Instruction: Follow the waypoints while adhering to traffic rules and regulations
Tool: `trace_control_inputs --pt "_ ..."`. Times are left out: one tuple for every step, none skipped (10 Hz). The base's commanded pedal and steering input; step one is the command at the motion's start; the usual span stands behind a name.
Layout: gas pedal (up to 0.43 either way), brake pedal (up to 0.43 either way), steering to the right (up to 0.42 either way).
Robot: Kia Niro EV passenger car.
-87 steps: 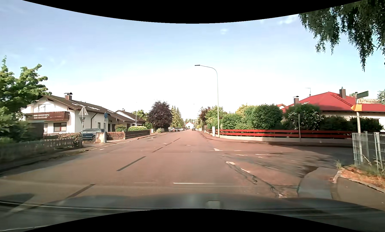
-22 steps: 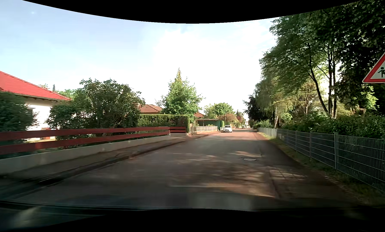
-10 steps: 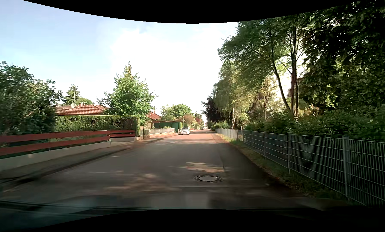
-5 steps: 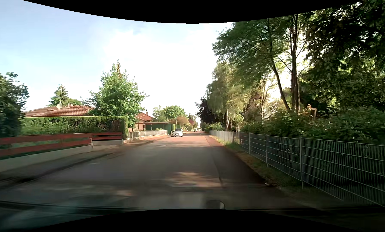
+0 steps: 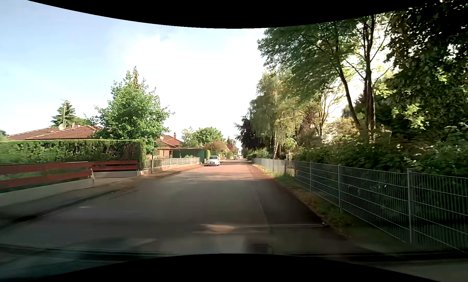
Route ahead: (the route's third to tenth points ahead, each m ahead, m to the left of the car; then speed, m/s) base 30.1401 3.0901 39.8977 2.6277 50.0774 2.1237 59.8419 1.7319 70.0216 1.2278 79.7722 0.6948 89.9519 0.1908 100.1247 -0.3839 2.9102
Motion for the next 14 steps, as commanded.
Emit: trace_control_inputs --pt "0.118 0.0 -0.001" --pt "0.13 0.0 -0.001" --pt "0.138 0.0 0.001" --pt "0.138 0.0 0.01" --pt "0.138 0.0 0.008" --pt "0.138 0.0 0.003" --pt "0.138 0.0 -0.003" --pt "0.15 0.0 -0.003" --pt "0.15 0.0 -0.004" --pt "0.15 0.0 -0.009" --pt "0.15 0.0 -0.013" --pt "0.157 0.0 -0.011" --pt "0.157 0.0 -0.006" --pt "0.157 0.0 -0.003"
